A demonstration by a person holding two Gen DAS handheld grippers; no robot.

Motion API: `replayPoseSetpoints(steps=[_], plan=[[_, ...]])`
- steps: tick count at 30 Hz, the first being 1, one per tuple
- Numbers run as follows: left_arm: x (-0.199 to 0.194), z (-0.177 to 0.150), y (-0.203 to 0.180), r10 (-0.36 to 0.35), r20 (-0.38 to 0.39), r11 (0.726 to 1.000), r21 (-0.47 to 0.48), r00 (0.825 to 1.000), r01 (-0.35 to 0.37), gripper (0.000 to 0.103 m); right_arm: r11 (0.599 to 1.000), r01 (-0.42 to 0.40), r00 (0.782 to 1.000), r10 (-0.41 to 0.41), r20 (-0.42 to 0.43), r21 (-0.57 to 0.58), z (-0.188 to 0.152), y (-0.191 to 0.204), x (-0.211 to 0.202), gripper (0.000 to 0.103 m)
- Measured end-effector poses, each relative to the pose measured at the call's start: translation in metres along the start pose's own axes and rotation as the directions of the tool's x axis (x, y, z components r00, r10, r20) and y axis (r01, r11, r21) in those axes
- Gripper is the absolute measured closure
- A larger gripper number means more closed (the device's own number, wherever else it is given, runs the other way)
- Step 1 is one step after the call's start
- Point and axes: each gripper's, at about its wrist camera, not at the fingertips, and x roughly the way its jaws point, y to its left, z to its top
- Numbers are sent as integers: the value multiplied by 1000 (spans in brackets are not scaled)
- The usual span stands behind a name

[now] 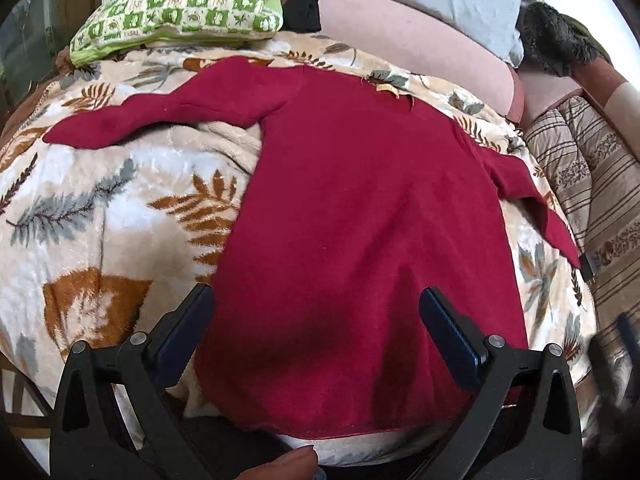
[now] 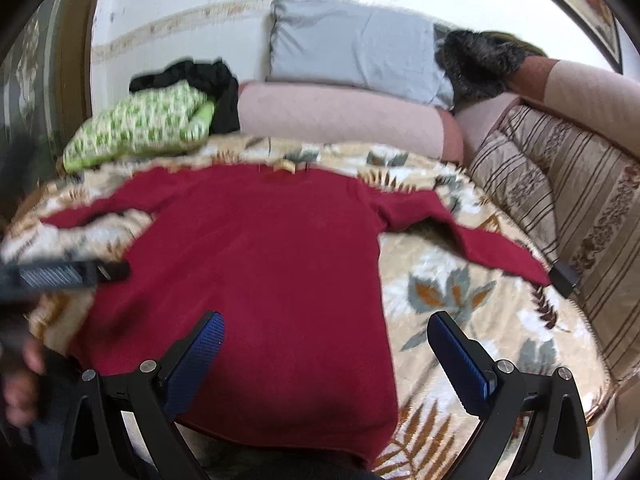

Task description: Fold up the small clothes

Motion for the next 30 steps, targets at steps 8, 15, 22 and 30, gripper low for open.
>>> replayPoseSetpoints(steps=[8,15,22,30], plan=[[-1,2,-1,8,8,1000,-9,1000,-8,1,996,-11,991,23,133,-84,32,16,-43,2],[-3,5,-9,48,-8,998,31,999,-47,1,999,-52,985,53,161,-13,74,16,12,2],[1,0,-22,171,-13,982,78,985,-169,1,994,-48,999,46,22,102,67,-11,105,6],[-7,-13,-36,274,-2,950,155,962,-271,1,978,-109,993,115,-26,175,65,-26,124,7]])
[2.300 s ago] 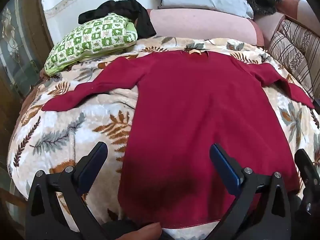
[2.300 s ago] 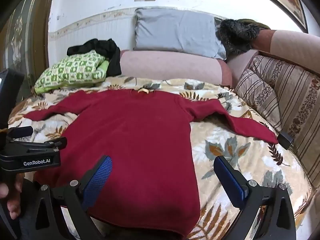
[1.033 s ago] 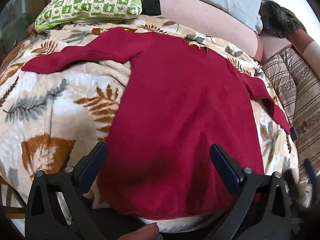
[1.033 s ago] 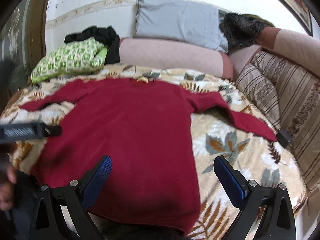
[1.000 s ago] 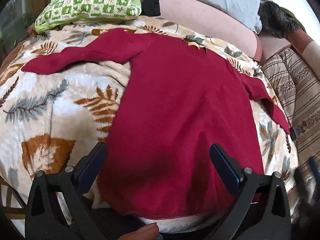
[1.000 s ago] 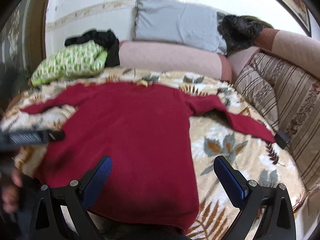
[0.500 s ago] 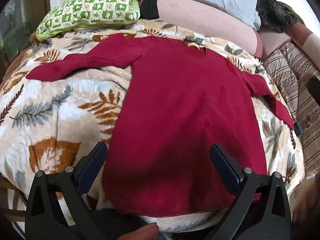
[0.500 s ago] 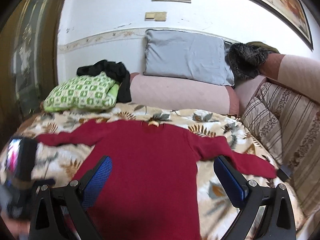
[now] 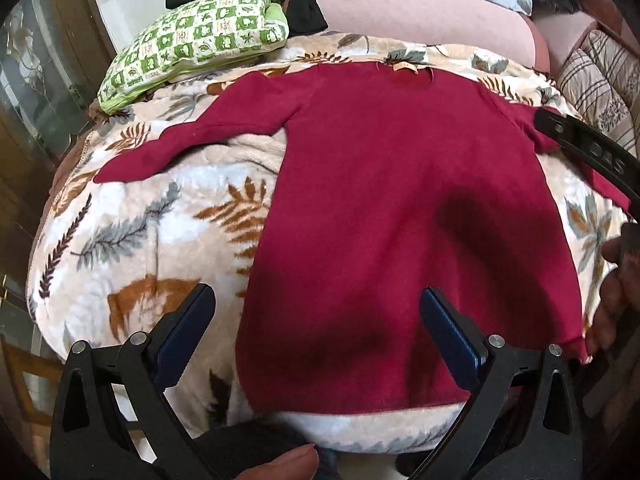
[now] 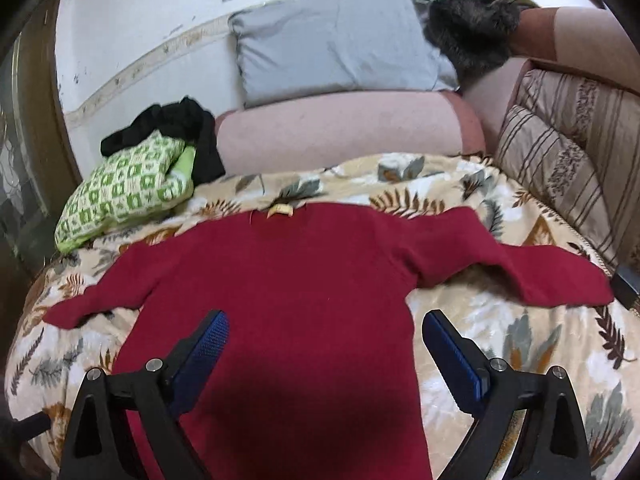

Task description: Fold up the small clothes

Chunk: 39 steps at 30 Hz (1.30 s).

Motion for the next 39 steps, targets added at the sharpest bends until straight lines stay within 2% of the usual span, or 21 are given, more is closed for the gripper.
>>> replayPoseSetpoints(steps=[6,12,15,18,22,25,32,35,39], plan=[[-1,-6,3,-38,-42,997,-62,998,35,1,999,-34,999,33,-38,-11,-3,0,1,7],[6,5,-30,-69,-35,997,-38,997,67,1,998,8,1000,-7,9,-70,-7,-17,-28,7],[1,17,-47,-56,41,998,17,998,55,1,996,54,997,-50,54,-75,-7,-29,-43,7],[2,15,-54,-15,97,996,86,995,6,1,997,73,993,-70,96,-28,-4,-35,-51,7],[-3,3,-42,-24,143,991,132,989,4,1,995,103,991,-102,85,-8,-2,-20,-43,7],[-8,2,-29,-42,159,993,116,986,23,1,993,115,991,-114,74,-14,-1,-2,-37,7],[-11,2,-4,-126,143,992,31,982,123,1,982,131,991,-128,29,-133,-8,34,-15,7],[-7,4,-3,-134,128,991,20,983,132,1,975,148,989,-146,27,-168,-11,40,-11,7],[-5,2,-6,-127,126,992,28,984,125,1,975,156,988,-155,18,-158,-11,34,-9,7]])
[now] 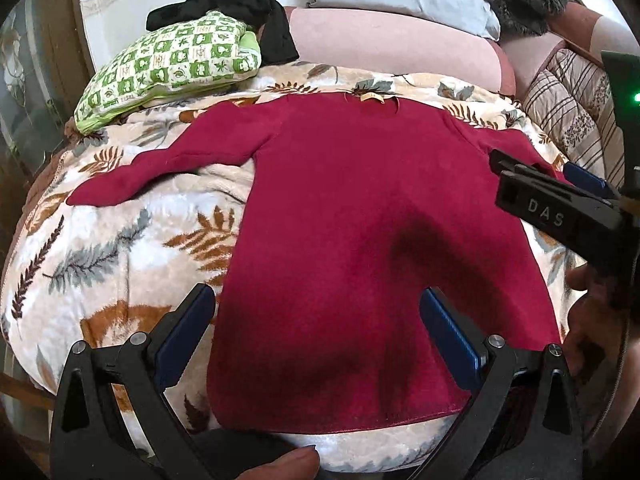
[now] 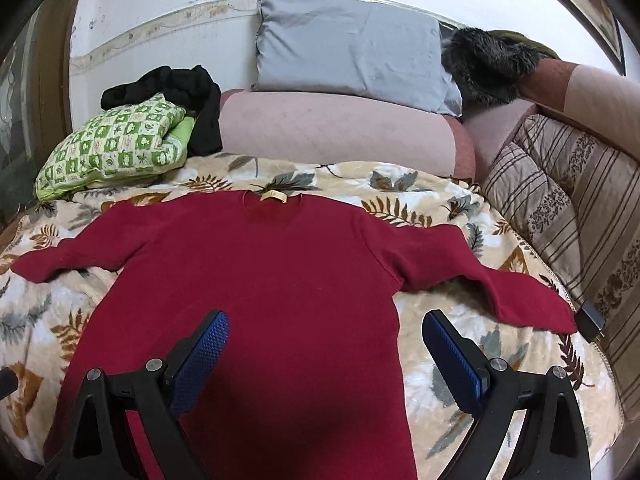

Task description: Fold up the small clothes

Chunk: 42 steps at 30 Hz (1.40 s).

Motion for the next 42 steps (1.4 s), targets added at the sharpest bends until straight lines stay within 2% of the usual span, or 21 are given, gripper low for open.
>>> replayPoseSetpoints(steps=[10,20,24,29,31,35,39,42], plan=[[3,-1,-7,37,-2,999,39,999,-37,1,996,-1,1000,4,-31,85,0,-22,7,7],[4,-1,-5,47,-3,998,38,999,-47,1,997,-11,1000,12,-18,78,2,-17,6,7],[-2,-1,-4,17,6,999,29,1000,-17,1,996,-15,1000,16,-12,90,4,-18,5,7],[-14,-1,1,-90,8,996,-3,996,90,1,997,-34,999,34,10,71,4,-15,6,7],[-18,-2,6,-155,-7,987,-32,988,155,0,997,-52,999,51,11,50,5,-10,8,7],[-40,-2,7,-269,76,961,-37,960,273,0,998,-69,997,70,17,-11,5,4,10,7],[-41,-11,-8,-243,-21,968,63,970,244,0,994,-81,996,84,32,-76,3,18,8,7],[-47,-21,-11,-200,-50,968,143,979,205,0,991,-91,995,95,34,-99,3,22,9,7]])
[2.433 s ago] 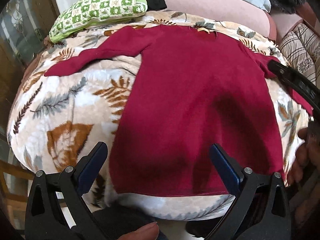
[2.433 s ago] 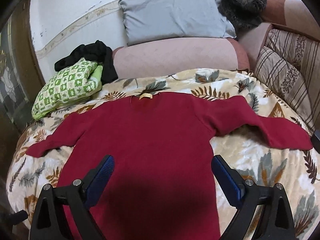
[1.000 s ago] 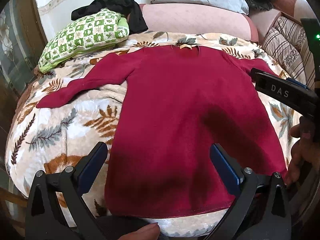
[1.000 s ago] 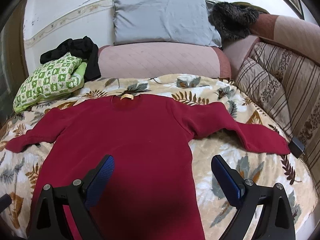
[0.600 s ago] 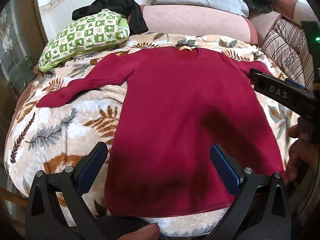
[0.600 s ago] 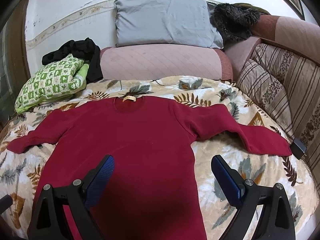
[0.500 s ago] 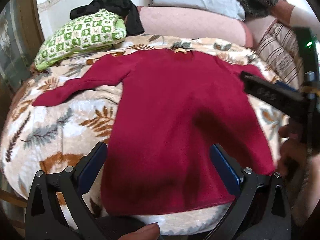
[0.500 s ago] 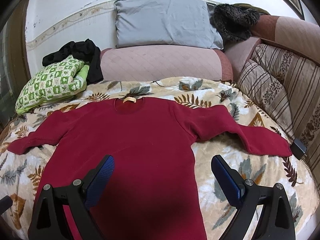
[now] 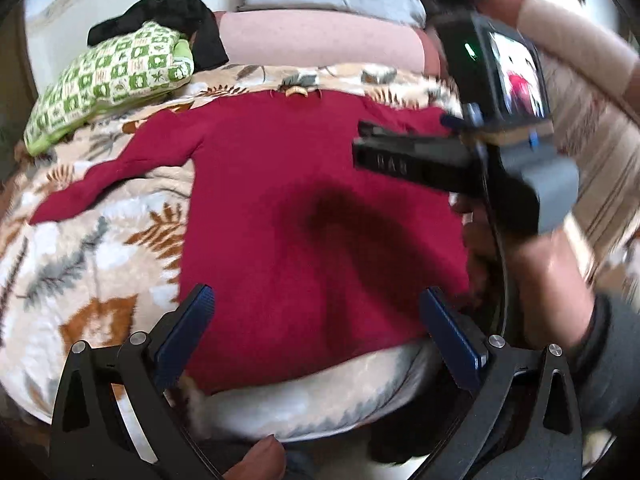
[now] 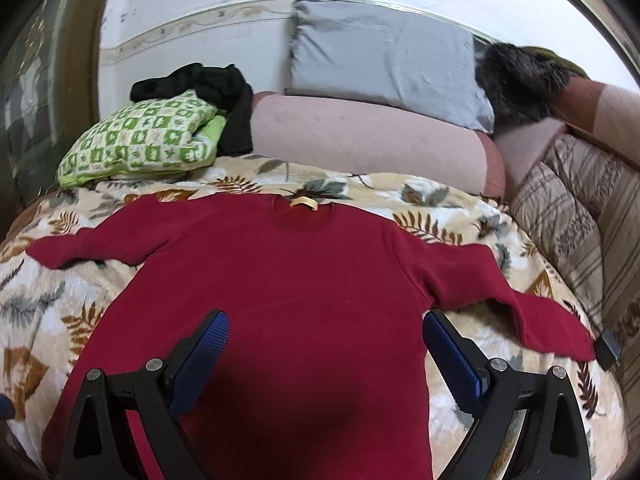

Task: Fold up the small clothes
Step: 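Grasp the sweater sleeve cuff with the left gripper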

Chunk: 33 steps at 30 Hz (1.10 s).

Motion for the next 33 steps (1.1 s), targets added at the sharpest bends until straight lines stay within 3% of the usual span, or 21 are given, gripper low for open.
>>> replayPoseSetpoints(steps=[5,13,16,19,22,25,28,30,33], plan=[[-9,-12,18,97,-15,995,-21,995,-98,1,1000,-21,1000,21,-15,0,-1,3,5,7],[-1,3,29,43,-18,993,-108,999,-45,1,995,-59,998,57,25,80,-1,-16,-6,7],[8,25,31,28,-13,989,-144,1000,-29,1,989,-59,998,59,-1,133,-1,-25,-1,7],[8,51,42,4,39,981,-193,999,4,1,985,-59,998,60,-1,161,-2,-31,-3,7],[19,78,72,-24,80,957,-286,996,46,1,984,-42,999,45,-11,175,-4,-35,-2,7],[44,91,101,47,41,957,-289,998,-33,1,980,-27,999,33,-28,196,-7,-40,-1,7],[65,88,154,63,2,936,-348,998,-58,1,976,-13,999,21,-35,216,-8,-43,-1,7],[63,78,191,60,31,911,-409,998,-42,1,977,-6,999,15,-41,215,-7,-42,1,7],[45,51,270,71,111,845,-534,991,-1,1,983,11,998,1,-65,186,-6,-34,9,7]])
